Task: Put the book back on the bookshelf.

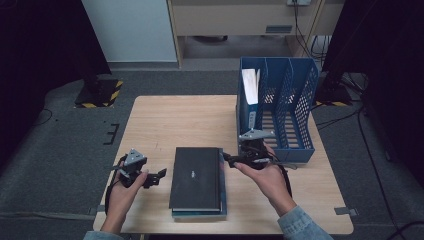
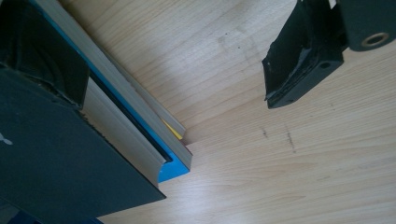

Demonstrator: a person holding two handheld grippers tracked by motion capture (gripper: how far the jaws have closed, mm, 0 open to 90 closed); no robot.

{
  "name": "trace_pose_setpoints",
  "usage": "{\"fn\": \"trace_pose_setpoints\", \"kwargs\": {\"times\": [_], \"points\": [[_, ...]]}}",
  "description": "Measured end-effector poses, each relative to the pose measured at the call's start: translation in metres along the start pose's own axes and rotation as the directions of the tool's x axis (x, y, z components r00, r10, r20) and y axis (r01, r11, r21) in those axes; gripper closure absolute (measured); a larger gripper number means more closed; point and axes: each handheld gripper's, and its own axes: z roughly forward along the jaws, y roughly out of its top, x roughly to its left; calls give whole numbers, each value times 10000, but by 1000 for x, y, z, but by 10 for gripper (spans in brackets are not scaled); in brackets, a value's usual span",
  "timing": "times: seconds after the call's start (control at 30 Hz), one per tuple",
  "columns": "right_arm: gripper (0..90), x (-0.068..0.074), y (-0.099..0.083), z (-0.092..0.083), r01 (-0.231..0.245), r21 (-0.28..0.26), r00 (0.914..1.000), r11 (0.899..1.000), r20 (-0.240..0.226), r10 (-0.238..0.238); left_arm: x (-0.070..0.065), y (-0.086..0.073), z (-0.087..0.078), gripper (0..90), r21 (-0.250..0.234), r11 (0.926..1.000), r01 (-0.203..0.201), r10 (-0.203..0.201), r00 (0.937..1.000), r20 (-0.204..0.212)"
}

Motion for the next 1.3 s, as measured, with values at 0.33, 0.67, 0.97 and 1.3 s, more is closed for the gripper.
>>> {"fn": "trace_pose_setpoints", "kwargs": {"times": [0.33,0.67,0.97,1.3], "points": [[170,28,-30,22,239,510,9984,9984,-526,-212,-18,2,-4,81,-262,9996,87,-77,9993,368],[90,39,-36,32,664,843,9913,9942,-1189,-561,-40,10,2,106,-24,9998,-214,215,9948,993],[103,37,-43,32,818,945,9855,9922,-1564,-664,-43,12,19,137,435,9982,-424,377,9939,1037],[96,34,-42,38,648,1225,9832,9903,-1777,-423,-41,21,32,198,874,9960,-176,-21,9755,2201]]}}
